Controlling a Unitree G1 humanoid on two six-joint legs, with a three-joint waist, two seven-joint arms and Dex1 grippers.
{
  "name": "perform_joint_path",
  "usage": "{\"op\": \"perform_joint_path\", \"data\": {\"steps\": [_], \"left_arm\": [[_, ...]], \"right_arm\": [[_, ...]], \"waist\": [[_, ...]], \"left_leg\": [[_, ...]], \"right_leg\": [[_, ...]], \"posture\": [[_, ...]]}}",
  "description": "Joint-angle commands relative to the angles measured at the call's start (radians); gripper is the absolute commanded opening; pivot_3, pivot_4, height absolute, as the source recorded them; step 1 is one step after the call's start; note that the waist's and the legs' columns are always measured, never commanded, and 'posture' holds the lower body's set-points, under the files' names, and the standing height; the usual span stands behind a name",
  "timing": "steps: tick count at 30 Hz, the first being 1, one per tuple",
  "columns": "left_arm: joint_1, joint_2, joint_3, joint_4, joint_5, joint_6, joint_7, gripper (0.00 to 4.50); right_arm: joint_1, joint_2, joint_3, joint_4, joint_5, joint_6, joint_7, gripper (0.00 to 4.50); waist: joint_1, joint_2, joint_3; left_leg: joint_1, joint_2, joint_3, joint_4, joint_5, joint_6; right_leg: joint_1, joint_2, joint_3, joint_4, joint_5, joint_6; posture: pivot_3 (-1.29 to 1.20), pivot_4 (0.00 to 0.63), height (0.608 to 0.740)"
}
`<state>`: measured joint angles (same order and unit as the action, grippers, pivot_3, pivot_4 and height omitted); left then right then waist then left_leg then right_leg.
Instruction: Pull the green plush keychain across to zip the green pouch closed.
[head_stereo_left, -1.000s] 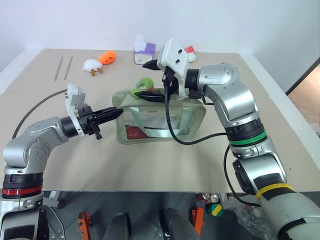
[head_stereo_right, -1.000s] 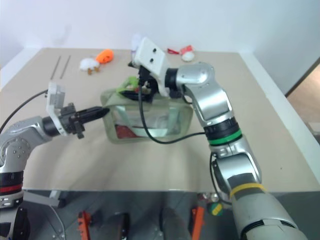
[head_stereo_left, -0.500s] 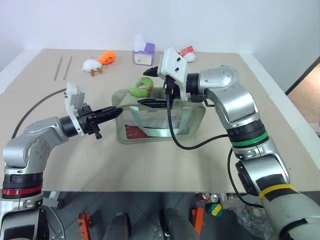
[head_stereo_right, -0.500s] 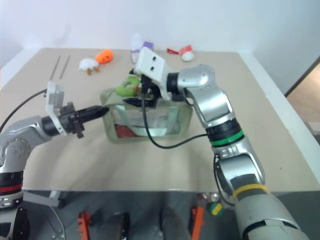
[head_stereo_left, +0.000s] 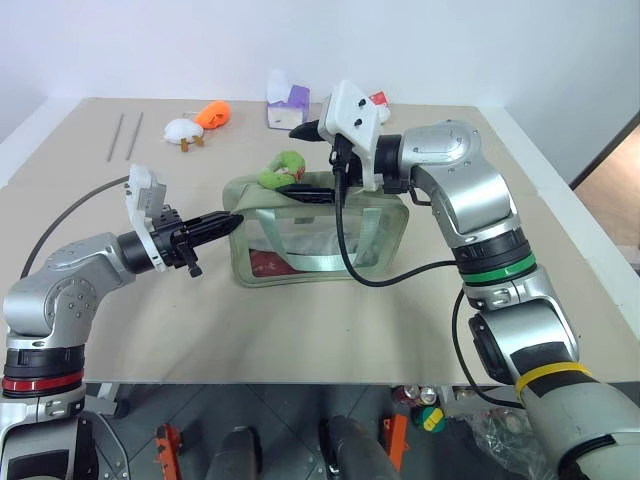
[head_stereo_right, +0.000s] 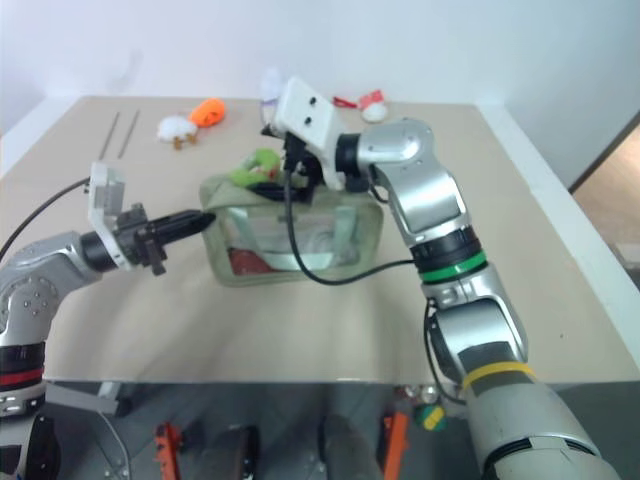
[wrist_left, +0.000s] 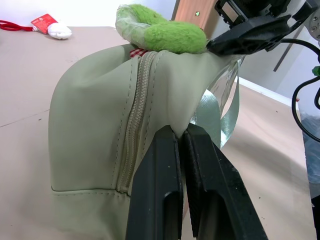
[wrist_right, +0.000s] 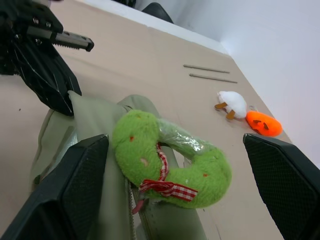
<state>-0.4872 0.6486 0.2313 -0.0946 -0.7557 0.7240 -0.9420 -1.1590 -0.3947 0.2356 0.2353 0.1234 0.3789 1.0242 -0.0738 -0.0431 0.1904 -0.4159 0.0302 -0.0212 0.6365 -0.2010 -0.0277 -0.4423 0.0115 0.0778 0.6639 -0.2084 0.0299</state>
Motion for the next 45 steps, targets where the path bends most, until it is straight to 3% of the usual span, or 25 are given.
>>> {"op": "perform_joint_path", "data": {"steps": [1, 18, 19, 25, 30, 40, 45], "left_arm": [[-0.008, 0.0, 0.021, -0.023, -0.023, -0.016, -0.004, 0.0], [-0.002, -0.005, 0.027, -0.043, -0.028, -0.012, 0.01, 0.0], [-0.001, -0.004, 0.027, -0.045, -0.028, -0.012, 0.011, 0.0], [0.003, -0.002, 0.027, -0.047, -0.033, -0.014, 0.017, 0.0], [0.008, -0.003, 0.029, -0.052, -0.035, -0.016, 0.023, 0.0], [0.008, -0.006, 0.031, -0.056, -0.039, -0.017, 0.034, 0.0], [0.003, -0.008, 0.025, -0.048, -0.037, -0.017, 0.032, 0.0]], "right_arm": [[-0.035, -0.002, -0.017, -0.033, 0.009, -0.002, 0.005, 4.46], [-0.031, 0.009, 0.041, 0.019, -0.09, -0.076, 0.0, 4.46], [-0.033, 0.011, 0.039, 0.023, -0.091, -0.077, -0.002, 3.9], [-0.038, 0.017, 0.035, 0.043, -0.096, -0.083, 0.002, 2.0], [-0.039, 0.019, 0.035, 0.051, -0.098, -0.089, 0.004, 0.08], [-0.044, 0.016, 0.028, 0.06, -0.101, -0.098, 0.001, 0.03], [-0.076, -0.03, -0.041, 0.09, -0.064, -0.097, 0.006, 0.03]], "waist": [[0.0, 0.0, 0.0], [0.0, 0.0, 0.0], [0.0, 0.0, 0.0], [0.0, 0.0, 0.0], [0.0, 0.0, 0.0], [0.0, 0.0, 0.0], [0.0, 0.0, 0.0]], "left_leg": [[0.0, 0.0, 0.0, 0.0, 0.0, 0.0], [0.0, 0.0, 0.0, 0.0, 0.0, 0.0], [0.0, 0.0, 0.0, 0.0, 0.0, 0.0], [0.0, 0.0, 0.0, 0.0, 0.0, 0.0], [0.0, 0.0, 0.0, 0.0, 0.0, 0.0], [0.0, 0.0, 0.0, 0.0, 0.0, 0.0], [0.0, 0.0, 0.0, 0.0, 0.0, 0.0]], "right_leg": [[0.0, 0.0, 0.0, 0.0, 0.0, 0.0], [0.0, 0.0, 0.0, 0.0, 0.0, 0.0], [0.0, 0.0, 0.0, 0.0, 0.0, 0.0], [0.0, 0.0, 0.0, 0.0, 0.0, 0.0], [0.0, 0.0, 0.0, 0.0, 0.0, 0.0], [0.0, 0.0, 0.0, 0.0, 0.0, 0.0], [0.0, 0.0, 0.0, 0.0, 0.0, 0.0]], "posture": [[0.0, 0.15, 0.74], [0.0, 0.15, 0.74], [0.0, 0.15, 0.74], [0.0, 0.15, 0.74], [0.0, 0.15, 0.74], [0.0, 0.15, 0.74], [0.0, 0.15, 0.74]]}}
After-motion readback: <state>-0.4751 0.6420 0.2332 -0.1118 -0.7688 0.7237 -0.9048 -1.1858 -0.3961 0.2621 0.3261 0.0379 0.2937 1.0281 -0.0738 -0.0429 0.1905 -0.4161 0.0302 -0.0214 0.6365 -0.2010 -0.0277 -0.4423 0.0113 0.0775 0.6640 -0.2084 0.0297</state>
